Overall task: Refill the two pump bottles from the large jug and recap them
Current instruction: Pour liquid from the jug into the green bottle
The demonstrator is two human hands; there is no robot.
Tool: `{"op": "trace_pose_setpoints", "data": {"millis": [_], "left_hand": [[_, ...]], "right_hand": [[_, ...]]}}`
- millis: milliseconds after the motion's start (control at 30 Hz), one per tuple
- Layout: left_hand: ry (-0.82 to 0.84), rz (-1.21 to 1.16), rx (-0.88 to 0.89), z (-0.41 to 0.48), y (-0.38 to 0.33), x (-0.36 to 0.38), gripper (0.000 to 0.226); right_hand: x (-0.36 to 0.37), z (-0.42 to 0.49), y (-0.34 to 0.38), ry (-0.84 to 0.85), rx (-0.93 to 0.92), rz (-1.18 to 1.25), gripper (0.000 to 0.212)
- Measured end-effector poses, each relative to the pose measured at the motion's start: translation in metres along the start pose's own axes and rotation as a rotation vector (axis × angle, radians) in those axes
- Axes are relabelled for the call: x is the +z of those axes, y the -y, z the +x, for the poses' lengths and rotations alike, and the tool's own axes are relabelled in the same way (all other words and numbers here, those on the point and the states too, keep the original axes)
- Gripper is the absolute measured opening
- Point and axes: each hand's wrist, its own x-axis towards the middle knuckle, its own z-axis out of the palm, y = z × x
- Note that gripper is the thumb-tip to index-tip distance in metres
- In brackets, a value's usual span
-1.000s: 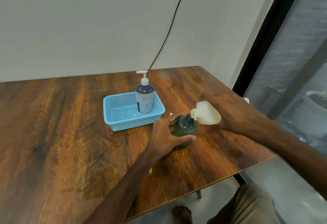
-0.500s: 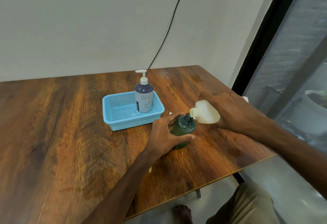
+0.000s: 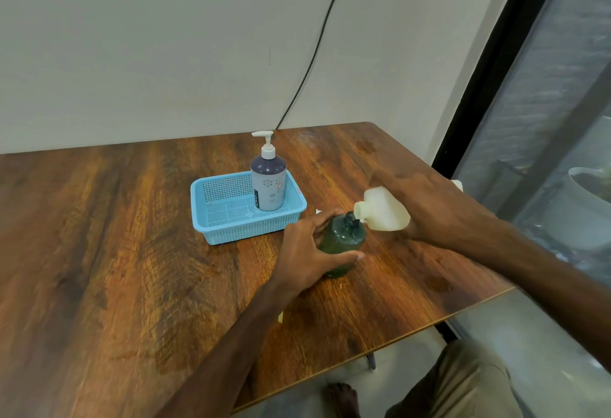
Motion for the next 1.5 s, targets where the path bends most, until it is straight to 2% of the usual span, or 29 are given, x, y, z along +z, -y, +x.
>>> {"op": "trace_pose_setpoints", "data": {"millis": [100, 267, 667, 1133, 1500], "left_hand": [[-0.004, -0.008, 0.002, 0.000, 0.002, 0.000, 0.088], [-0.004, -0.017, 0.009, 0.000, 0.002, 0.000, 0.086], [0.007, -0.023, 0.015, -0.001, -0.001, 0.000, 0.073], [-0.009, 0.022, 0.008, 0.000, 0.003, 0.000, 0.085], [0.006, 0.015, 0.006, -0.001, 0.000, 0.000, 0.082]], "right_hand": [[0.001, 0.001, -0.001, 0.003, -0.002, -0.004, 0.071], [0.003, 0.002, -0.003, -0.004, -0.006, 0.001, 0.071], [0.003, 0.002, -0.003, 0.000, -0.011, -0.019, 0.070], [0.006, 0.003, -0.007, -0.004, 0.002, 0.052, 0.068], [0.010, 0.003, -0.011, -0.011, -0.023, 0.031, 0.071]]}}
